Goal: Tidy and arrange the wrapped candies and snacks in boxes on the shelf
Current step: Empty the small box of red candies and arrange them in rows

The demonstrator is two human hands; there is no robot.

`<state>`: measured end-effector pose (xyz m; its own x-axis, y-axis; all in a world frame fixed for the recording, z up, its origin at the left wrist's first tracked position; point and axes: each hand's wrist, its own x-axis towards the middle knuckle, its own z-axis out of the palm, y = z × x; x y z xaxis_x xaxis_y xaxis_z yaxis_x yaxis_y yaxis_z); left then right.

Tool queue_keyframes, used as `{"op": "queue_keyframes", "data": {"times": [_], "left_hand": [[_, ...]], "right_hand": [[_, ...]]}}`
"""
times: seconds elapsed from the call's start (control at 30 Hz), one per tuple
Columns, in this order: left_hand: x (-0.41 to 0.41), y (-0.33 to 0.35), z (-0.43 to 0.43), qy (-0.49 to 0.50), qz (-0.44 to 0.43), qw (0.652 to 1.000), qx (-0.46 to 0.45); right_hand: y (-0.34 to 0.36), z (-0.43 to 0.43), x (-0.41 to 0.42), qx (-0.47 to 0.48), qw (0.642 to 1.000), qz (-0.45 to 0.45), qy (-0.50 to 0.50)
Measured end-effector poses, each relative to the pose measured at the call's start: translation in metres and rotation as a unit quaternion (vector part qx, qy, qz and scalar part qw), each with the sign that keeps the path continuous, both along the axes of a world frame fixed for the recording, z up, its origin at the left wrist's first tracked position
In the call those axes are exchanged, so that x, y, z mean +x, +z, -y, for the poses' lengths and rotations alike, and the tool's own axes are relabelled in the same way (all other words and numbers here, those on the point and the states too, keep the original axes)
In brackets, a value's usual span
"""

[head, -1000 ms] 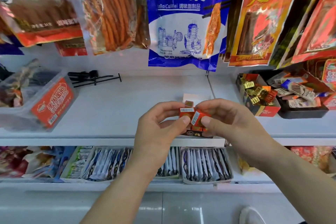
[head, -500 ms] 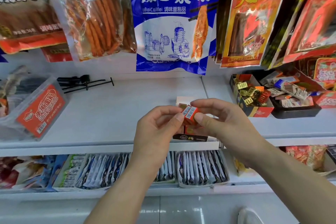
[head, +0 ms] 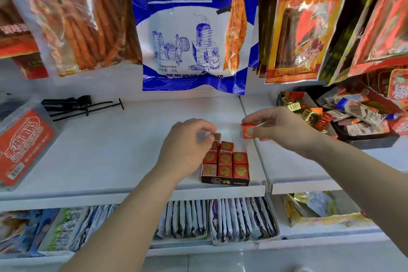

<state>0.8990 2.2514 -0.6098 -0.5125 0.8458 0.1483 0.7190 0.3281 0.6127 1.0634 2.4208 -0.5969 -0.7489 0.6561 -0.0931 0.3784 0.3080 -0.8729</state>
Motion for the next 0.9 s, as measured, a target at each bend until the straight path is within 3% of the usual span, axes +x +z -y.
{"op": "queue_keyframes", "data": {"times": [0.07,0.2,0.5,0.73,0.9], "left_hand": [[-0.001,-0.005,-0.015,-0.039,-0.045,0.997,-0.038],[-0.005,-0.021,-0.028,-0.084,-0.036,0.992,-0.082],[-0.016,-0.035,-0.033,-0.077,-0.004,0.997,-0.032],[-0.018,-0.038,-0.03,-0.064,0.02,0.998,-0.021],[-0.016,-0.036,-0.026,-0.064,0.044,0.997,0.0]], "right_hand": [[0.0,-0.007,-0.01,0.019,0.998,0.031,0.042],[0.0,-0.023,-0.025,0.032,0.992,0.055,0.106],[0.0,-0.035,-0.041,0.049,0.97,0.124,0.204],[0.004,-0.039,-0.051,0.045,0.971,0.126,0.197],[0.002,-0.04,-0.049,0.065,0.955,0.179,0.228]]}}
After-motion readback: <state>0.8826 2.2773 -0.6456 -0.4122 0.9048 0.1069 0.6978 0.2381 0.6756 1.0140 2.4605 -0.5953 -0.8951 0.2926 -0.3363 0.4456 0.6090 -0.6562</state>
